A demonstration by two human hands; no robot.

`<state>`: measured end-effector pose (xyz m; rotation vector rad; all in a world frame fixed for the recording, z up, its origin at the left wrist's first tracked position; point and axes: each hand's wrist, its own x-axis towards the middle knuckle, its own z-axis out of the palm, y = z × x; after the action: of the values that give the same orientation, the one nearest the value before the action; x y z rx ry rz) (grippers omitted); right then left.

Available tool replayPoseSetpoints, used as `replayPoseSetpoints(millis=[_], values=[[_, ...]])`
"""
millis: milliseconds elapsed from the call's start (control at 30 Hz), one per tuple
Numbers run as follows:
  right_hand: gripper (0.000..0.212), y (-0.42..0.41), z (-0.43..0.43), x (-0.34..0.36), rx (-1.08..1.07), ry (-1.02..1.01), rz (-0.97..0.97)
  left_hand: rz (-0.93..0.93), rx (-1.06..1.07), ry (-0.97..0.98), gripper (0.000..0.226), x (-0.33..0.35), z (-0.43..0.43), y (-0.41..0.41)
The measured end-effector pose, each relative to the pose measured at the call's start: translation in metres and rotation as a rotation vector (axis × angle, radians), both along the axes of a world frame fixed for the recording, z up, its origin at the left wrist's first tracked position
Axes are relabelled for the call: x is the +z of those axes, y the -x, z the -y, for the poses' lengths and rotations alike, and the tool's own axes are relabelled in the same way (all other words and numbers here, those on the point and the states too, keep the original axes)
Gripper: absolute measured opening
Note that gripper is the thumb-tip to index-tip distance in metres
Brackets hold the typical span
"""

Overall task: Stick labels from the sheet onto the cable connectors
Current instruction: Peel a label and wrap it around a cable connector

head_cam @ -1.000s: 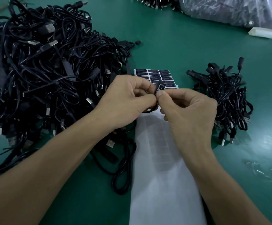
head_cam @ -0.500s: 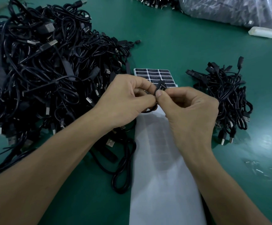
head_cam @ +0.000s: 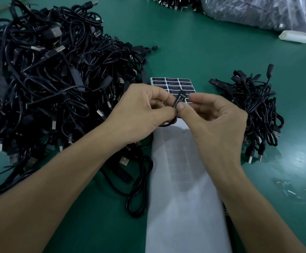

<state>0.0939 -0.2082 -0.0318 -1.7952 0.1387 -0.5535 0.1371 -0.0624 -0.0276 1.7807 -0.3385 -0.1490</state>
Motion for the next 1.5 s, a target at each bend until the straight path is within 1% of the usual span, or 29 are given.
replayPoseSetpoints(millis=[167,400,567,633,733,800,967,1100,1200,1300,1367,1500], values=[[0.017,0.0,0.0,-0.001,0.004,0.013,0.015,0.004,0.007,-0.009,0.005,-0.001,0.001,0.0],[0.02,0.001,0.0,-0.001,-0.01,0.035,0.058,0.035,-0.004,-0.013,0.009,-0.004,0.001,-0.001],[0.035,-0.002,0.003,0.001,0.108,-0.116,-0.02,0.024,-0.023,0.029,0.011,-0.002,0.002,0.0],[0.031,-0.004,0.004,0.002,0.164,-0.108,-0.036,0.035,-0.022,0.022,0.012,-0.001,0.001,0.0],[0.013,-0.004,0.006,0.002,0.205,-0.1,-0.016,0.088,-0.031,-0.031,0.013,-0.001,0.002,0.002],[0.009,-0.005,0.009,0.002,0.185,-0.068,-0.011,0.149,-0.046,-0.09,0.018,-0.001,0.002,0.004],[0.013,-0.004,0.01,0.001,0.146,0.032,0.007,0.318,0.011,-0.274,0.022,-0.002,0.003,0.01],[0.016,-0.003,0.006,0.002,0.133,0.104,0.069,0.586,0.068,-0.489,0.026,-0.002,0.004,0.014],[0.015,-0.002,0.006,0.001,0.12,0.111,0.098,0.675,0.068,-0.538,0.026,0.0,0.005,0.015],[0.013,-0.002,0.007,0.0,0.118,0.079,0.126,0.716,0.063,-0.575,0.026,-0.001,0.005,0.015],[0.012,-0.002,0.006,0.001,0.142,0.059,0.135,0.689,0.066,-0.582,0.024,-0.001,0.004,0.015],[0.016,-0.003,0.006,0.0,0.175,0.044,0.12,0.646,0.074,-0.543,0.023,-0.003,0.003,0.012]])
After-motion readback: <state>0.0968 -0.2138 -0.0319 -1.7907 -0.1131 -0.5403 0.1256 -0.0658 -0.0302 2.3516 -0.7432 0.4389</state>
